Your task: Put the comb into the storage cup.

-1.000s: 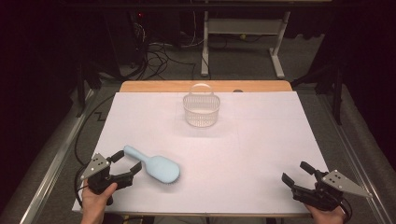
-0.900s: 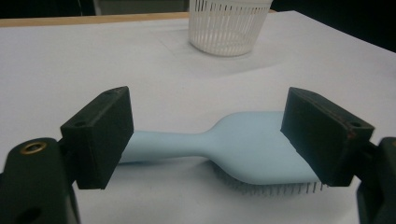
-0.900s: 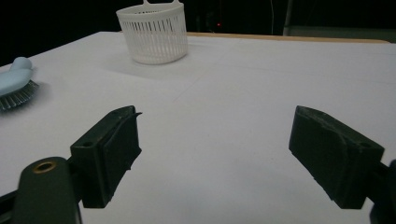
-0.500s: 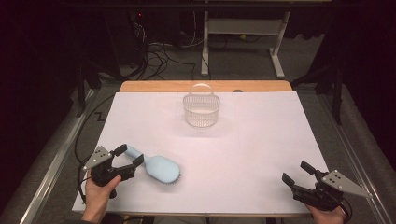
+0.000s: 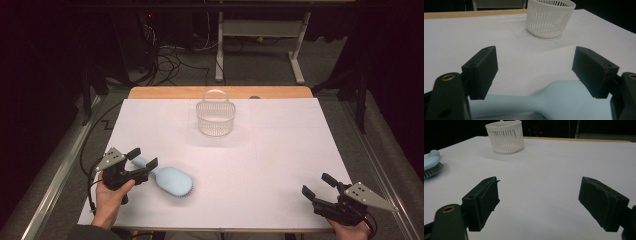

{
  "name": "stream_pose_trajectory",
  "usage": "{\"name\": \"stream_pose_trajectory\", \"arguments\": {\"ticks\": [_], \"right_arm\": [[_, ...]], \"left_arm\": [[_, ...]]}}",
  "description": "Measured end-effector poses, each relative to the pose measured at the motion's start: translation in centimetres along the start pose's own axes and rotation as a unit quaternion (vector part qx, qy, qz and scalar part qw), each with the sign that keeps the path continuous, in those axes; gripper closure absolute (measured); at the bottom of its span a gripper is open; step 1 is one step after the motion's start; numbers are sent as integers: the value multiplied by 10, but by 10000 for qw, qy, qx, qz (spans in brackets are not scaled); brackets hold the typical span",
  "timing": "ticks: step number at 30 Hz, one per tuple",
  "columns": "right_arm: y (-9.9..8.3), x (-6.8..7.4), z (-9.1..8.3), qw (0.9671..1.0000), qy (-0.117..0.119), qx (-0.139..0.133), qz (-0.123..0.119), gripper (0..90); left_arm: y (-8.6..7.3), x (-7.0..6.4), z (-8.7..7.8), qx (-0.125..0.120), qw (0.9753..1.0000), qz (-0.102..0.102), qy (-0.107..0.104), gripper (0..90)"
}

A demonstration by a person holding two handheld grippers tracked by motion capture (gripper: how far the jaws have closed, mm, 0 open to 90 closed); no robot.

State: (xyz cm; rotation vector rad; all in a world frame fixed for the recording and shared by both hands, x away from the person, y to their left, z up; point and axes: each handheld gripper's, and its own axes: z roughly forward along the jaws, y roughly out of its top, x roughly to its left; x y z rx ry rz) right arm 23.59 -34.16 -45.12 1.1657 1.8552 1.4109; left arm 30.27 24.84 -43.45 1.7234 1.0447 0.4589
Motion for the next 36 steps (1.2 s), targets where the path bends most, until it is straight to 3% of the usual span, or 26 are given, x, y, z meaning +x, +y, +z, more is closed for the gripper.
{"name": "stream_pose_trajectory", "arguments": {"ticks": [12, 17, 22, 28, 31, 32, 33, 34, 35, 36], "right_arm": [[0, 0, -1, 10000, 3, -24, -39, 179], [0, 0, 0, 10000, 14, -29, -29, 179], [0, 0, 0, 10000, 25, -28, -38, 179], [0, 0, -1, 10000, 36, -30, -38, 179], [0, 0, -1, 10000, 35, -31, -34, 179], [0, 0, -1, 10000, 35, -31, -34, 179], [0, 0, -1, 10000, 37, -29, -35, 179], [0, 0, -1, 10000, 34, -28, -32, 179], [0, 0, -1, 10000, 34, -28, -32, 179], [0, 0, -1, 10000, 35, -35, -31, 180]], "left_arm": [[17, 0, 12, 388, 9990, 204, 45, 290], [26, 5, 17, 802, 9967, 129, 20, 397], [34, 6, 19, 1039, 9943, 227, 70, 452], [40, 7, 24, 1336, 9906, 235, 170, 488], [45, 8, 30, 1607, 9863, 289, 244, 527], [45, 8, 30, 1607, 9863, 289, 244, 538], [46, 8, 31, 1688, 9848, 312, 271, 538], [48, 10, 34, 1899, 9808, 311, 309, 580], [48, 10, 34, 1899, 9808, 311, 309, 601], [49, 12, 35, 2005, 9788, 292, 298, 601]]}}
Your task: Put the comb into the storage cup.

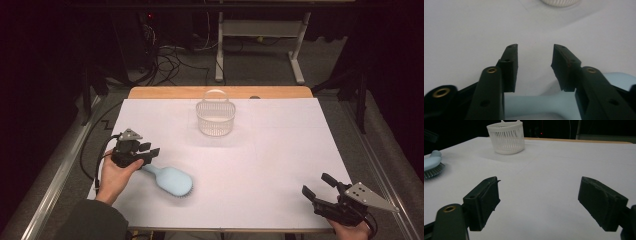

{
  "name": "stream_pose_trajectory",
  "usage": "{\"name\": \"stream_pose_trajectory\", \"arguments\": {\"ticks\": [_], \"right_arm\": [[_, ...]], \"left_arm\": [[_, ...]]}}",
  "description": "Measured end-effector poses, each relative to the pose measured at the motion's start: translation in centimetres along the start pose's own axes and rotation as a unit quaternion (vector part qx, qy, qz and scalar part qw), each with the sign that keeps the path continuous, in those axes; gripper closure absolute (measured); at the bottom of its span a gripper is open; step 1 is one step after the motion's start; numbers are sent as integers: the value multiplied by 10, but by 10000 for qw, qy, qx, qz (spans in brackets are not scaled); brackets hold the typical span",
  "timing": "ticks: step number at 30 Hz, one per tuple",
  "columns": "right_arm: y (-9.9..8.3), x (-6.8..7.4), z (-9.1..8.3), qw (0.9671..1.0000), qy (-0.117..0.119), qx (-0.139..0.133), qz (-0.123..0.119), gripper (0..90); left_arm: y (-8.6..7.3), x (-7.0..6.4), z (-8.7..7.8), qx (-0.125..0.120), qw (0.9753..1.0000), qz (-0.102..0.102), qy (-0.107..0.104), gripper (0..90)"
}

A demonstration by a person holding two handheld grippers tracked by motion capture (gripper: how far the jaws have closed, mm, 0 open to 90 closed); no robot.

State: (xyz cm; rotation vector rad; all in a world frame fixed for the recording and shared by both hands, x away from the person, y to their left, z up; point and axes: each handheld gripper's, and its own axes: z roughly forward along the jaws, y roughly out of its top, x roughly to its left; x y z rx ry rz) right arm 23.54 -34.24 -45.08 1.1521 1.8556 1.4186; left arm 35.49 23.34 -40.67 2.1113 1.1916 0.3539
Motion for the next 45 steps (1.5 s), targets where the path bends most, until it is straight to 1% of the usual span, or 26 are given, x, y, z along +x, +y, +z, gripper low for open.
{"name": "stream_pose_trajectory", "arguments": {"ticks": [1, 2, 3, 4, 5, 6, 7, 10, 11, 12, 13, 14, 15, 16, 17, 20, 24, 25, 26, 27, 29, 35, 39, 41, 43, 45], "right_arm": [[0, 0, 0, 10000, 2, -8, 8, 180], [0, 0, 0, 10000, 2, -8, 8, 180], [0, 0, 0, 10000, 12, 2, 1, 182], [0, 0, 0, 10000, 12, 2, 1, 182], [0, 0, 0, 10000, 12, 6, 0, 182], [0, 0, 0, 10000, 12, 6, 1, 182], [0, 0, 0, 10000, 20, 8, 2, 182], [0, 0, 0, 10000, 17, 8, 3, 182], [0, 0, 0, 10000, 19, 8, 2, 182], [0, 0, 0, 10000, 19, 8, 2, 182], [0, 0, 0, 10000, 25, 8, 4, 182], [0, 0, 0, 10000, 25, 8, 4, 182], [0, 0, 0, 10000, 27, 9, 5, 182], [0, 0, 0, 10000, 33, 12, 5, 182], [0, 0, 0, 10000, 33, 12, 5, 182], [0, 0, 0, 10000, 47, 14, -9, 184], [0, 0, 0, 10000, 54, 17, -14, 185], [0, 0, 0, 10000, 59, 23, -11, 185], [0, 0, 0, 10000, 59, 23, -11, 185], [0, 0, 0, 10000, 63, 23, -10, 185], [0, 0, 0, 10000, 59, 23, -7, 185], [0, 1, 0, 10000, 65, 20, -11, 185], [0, 0, 0, 10000, 69, 21, -10, 185], [0, 1, 0, 10000, 67, 23, -5, 185], [0, 1, 1, 10000, 70, 28, -10, 185], [0, 1, 1, 10000, 70, 26, -9, 185]], "left_arm": [[2, 4, 2, 140, 9998, -101, -77, 660], [2, 4, 2, 140, 9998, -101, -77, 676], [4, 7, 4, 254, 9996, -139, -52, 693], [4, 7, 4, 254, 9996, -139, -52, 709], [5, 10, 5, 385, 9991, -186, -76, 730], [5, 10, 5, 385, 9991, -186, -76, 742], [6, 11, 7, 518, 9984, -211, -61, 751], [9, 12, 10, 745, 9969, -246, 5, 770], [9, 13, 12, 849, 9960, -269, 34, 774], [9, 13, 12, 849, 9960, -269, 34, 787], [10, 14, 15, 1005, 9944, -308, 54, 796], [10, 14, 15, 1005, 9944, -308, 54, 802], [10, 15, 16, 1077, 9937, -313, 71, 802], [10, 16, 19, 1186, 9923, -346, 86, 816], [10, 16, 19, 1186, 9923, -346, 86, 820], [10, 19, 23, 1287, 9908, -385, 132, 836], [10, 22, 24, 1313, 9904, -417, 143, 864], [9, 24, 24, 1314, 9901, -456, 191, 872], [9, 24, 24, 1314, 9901, -456, 191, 872], [9, 26, 24, 1330, 9895, -535, 187, 878], [8, 28, 24, 1377, 9887, -555, 208, 888], [7, 31, 23, 1433, 9875, -582, 312, 890], [6, 32, 24, 1464, 9869, -561, 376, 890], [6, 32, 25, 1453, 9871, -544, 392, 898], [5, 32, 25, 1500, 9864, -516, 439, 899], [5, 33, 26, 1513, 9862, -503, 434, 899]]}}
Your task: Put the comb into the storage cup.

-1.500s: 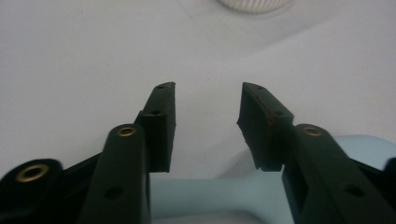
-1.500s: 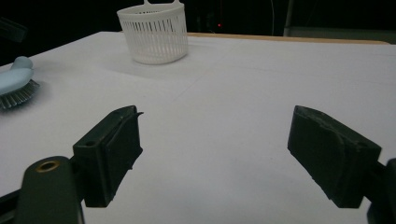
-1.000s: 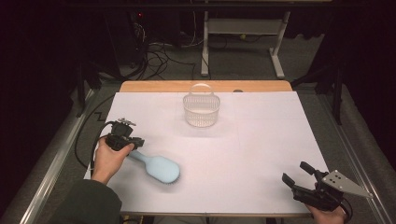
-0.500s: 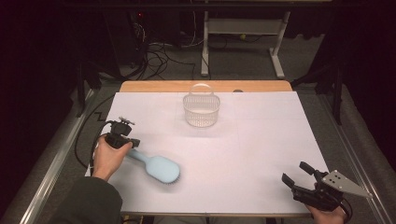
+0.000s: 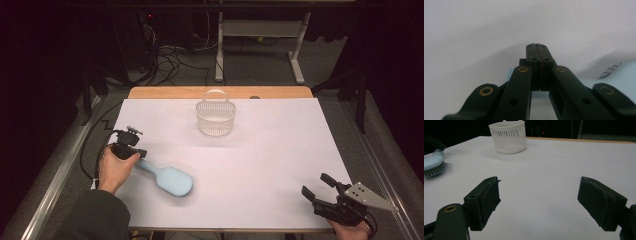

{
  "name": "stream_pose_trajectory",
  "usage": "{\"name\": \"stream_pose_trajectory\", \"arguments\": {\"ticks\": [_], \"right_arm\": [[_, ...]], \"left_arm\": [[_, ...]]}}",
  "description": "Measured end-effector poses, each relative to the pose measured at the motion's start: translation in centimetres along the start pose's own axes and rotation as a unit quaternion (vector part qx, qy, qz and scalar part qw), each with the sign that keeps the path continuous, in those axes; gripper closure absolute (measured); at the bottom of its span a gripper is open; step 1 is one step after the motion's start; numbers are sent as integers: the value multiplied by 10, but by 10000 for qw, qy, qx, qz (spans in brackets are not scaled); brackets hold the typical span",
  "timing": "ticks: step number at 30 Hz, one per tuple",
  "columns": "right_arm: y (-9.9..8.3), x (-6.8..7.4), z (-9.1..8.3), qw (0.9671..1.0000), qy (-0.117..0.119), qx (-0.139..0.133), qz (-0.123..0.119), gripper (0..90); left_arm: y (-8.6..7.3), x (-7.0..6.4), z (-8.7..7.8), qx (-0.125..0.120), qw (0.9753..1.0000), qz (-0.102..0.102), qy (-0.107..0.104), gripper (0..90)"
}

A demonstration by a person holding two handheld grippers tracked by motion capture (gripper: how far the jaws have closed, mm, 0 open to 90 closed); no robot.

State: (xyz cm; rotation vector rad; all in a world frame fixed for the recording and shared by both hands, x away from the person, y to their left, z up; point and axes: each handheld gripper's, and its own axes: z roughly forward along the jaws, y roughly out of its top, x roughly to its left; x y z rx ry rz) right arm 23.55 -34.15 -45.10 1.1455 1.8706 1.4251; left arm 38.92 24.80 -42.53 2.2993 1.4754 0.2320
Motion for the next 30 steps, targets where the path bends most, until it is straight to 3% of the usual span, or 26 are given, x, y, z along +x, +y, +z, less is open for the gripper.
{"name": "stream_pose_trajectory", "arguments": {"ticks": [17, 30], "right_arm": [[0, -1, -1, 10000, -9, -21, 28, 185], [0, -1, 0, 10000, -2, -27, 31, 186]], "left_arm": [[-6, 3, 3, 168, 9997, -121, -126, 900], [-24, 4, 1, 127, 9994, -187, -271, 900]]}}
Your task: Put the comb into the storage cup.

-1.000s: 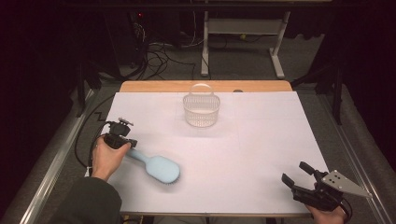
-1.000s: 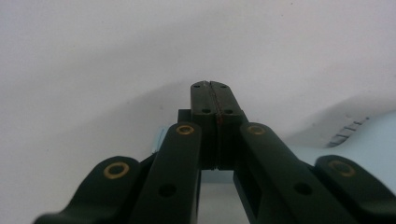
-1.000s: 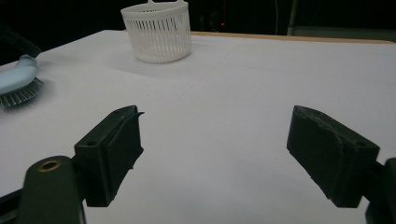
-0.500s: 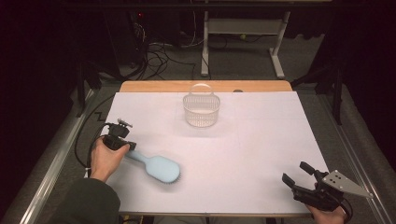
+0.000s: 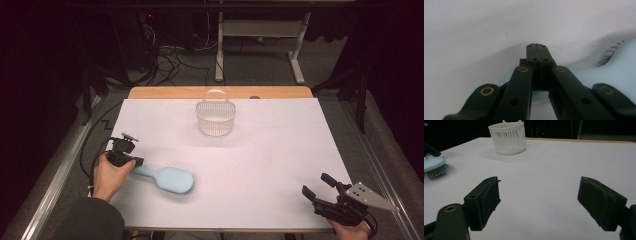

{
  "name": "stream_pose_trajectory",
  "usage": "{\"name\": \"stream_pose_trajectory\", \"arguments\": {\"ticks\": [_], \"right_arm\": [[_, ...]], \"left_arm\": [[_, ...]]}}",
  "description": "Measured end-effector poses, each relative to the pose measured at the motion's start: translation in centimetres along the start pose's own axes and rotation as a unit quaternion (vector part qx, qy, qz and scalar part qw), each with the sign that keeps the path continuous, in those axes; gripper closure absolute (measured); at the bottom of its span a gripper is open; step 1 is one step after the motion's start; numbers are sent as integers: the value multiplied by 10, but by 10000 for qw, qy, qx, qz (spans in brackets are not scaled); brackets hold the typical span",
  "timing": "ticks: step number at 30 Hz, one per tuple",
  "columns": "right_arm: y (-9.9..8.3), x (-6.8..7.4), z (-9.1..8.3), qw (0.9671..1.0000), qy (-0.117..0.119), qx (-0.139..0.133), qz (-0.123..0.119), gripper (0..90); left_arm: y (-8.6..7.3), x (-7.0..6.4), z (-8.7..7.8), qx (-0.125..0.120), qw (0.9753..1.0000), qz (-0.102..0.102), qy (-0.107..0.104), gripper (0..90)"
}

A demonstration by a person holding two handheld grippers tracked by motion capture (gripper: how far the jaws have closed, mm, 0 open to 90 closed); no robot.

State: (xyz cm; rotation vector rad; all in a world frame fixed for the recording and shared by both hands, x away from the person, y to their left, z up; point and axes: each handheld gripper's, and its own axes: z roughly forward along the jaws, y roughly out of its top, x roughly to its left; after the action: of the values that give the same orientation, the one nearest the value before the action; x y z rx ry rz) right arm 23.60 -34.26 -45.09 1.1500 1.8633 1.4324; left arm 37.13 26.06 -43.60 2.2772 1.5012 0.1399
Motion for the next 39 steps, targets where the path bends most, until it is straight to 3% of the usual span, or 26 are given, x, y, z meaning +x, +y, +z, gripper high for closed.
{"name": "stream_pose_trajectory", "arguments": {"ticks": [16, 23, 39], "right_arm": [[1, 0, 4, 10000, 49, 14, -1, 186], [2, 0, 6, 10000, 84, 25, -7, 186], [3, -1, 10, 9999, 120, 8, 2, 186]], "left_arm": [[-24, -3, -4, -78, 9998, -54, -163, 900], [-36, -4, -5, -165, 9990, -148, -383, 900], [-59, -22, -6, -210, 9977, -106, -640, 900]]}}
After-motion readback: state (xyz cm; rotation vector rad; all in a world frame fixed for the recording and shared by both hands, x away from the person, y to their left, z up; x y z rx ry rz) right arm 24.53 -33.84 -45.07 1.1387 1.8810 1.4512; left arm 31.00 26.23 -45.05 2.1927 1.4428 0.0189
